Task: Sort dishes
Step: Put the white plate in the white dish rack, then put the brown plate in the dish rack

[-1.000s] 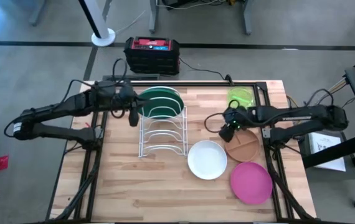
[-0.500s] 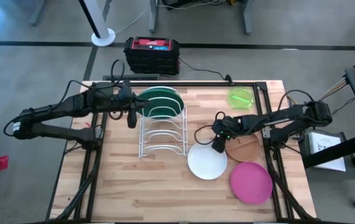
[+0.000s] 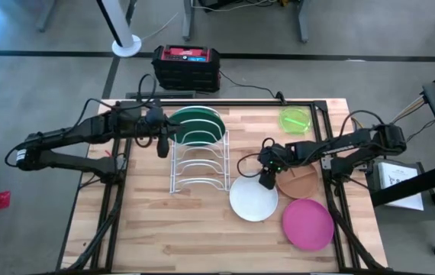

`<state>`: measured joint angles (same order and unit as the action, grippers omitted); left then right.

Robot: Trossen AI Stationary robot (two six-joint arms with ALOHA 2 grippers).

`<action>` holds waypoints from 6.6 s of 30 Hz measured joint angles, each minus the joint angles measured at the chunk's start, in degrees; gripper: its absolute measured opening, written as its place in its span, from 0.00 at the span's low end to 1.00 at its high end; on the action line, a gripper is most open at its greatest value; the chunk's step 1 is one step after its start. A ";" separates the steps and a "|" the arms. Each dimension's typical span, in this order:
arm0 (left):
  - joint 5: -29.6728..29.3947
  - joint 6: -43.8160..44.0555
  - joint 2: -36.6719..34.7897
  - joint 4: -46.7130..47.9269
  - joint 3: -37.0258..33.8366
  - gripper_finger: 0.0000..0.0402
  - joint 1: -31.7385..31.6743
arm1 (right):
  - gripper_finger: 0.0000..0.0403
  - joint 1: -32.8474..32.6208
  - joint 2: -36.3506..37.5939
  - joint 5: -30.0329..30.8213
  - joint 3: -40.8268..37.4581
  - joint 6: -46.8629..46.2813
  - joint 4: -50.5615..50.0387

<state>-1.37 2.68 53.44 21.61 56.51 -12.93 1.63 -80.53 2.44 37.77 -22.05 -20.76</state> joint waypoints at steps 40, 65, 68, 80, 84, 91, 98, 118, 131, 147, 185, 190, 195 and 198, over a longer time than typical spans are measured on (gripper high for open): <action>0.02 0.92 1.96 0.36 0.04 0.00 -0.02 | 0.06 -1.01 -5.44 -2.54 -0.43 -0.38 5.88; -1.89 0.62 1.61 -0.15 0.04 0.00 -0.02 | 0.00 -1.62 14.24 13.16 -0.14 2.77 3.09; -2.92 -0.16 1.46 -1.04 0.04 0.00 -0.02 | 0.00 -1.62 18.23 13.15 1.26 3.98 0.19; -7.75 -2.66 1.00 -5.55 0.04 0.00 -0.02 | 0.00 -1.64 24.61 31.15 2.83 19.71 14.18; -7.74 -3.85 0.57 -9.05 0.04 0.00 -0.02 | 0.00 -1.64 21.42 33.95 2.81 29.98 26.98; -7.74 -4.60 -1.33 -13.65 0.04 0.00 -0.02 | 0.00 -1.62 14.63 35.31 2.79 45.22 48.41; -7.74 -7.19 -3.09 -18.45 0.04 0.00 -0.02 | 0.00 -1.60 5.25 38.99 3.13 55.19 66.33; -8.61 -9.73 -4.80 -18.56 0.04 0.00 -0.02 | 0.00 -1.18 -14.03 41.66 17.05 64.30 76.20; -8.61 -9.75 -7.11 -16.47 0.04 0.00 -0.02 | 0.00 -1.22 -20.64 41.70 20.25 62.39 75.56; -8.61 -9.73 -7.04 -14.94 0.04 0.00 -0.02 | 0.00 -1.25 -23.60 41.56 20.23 55.94 69.98; -8.62 -9.51 -6.63 -14.65 0.04 0.00 -0.03 | 0.30 -1.25 -24.56 37.55 20.21 55.91 61.77; -8.62 -9.51 -6.63 -14.50 0.03 0.00 -0.04 | 0.35 -1.29 -24.30 37.60 21.90 58.62 61.71; -8.62 -9.51 -6.63 -13.72 0.02 0.00 -0.02 | 0.39 -1.59 -23.77 38.31 23.00 60.98 61.65; -8.61 -9.49 -6.63 -13.38 0.02 0.00 -0.02 | 0.40 -2.13 -23.05 39.89 22.74 61.19 61.05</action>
<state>-9.98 -6.81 46.81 8.23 56.53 -12.95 -0.50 -103.58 42.33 60.51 39.13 40.29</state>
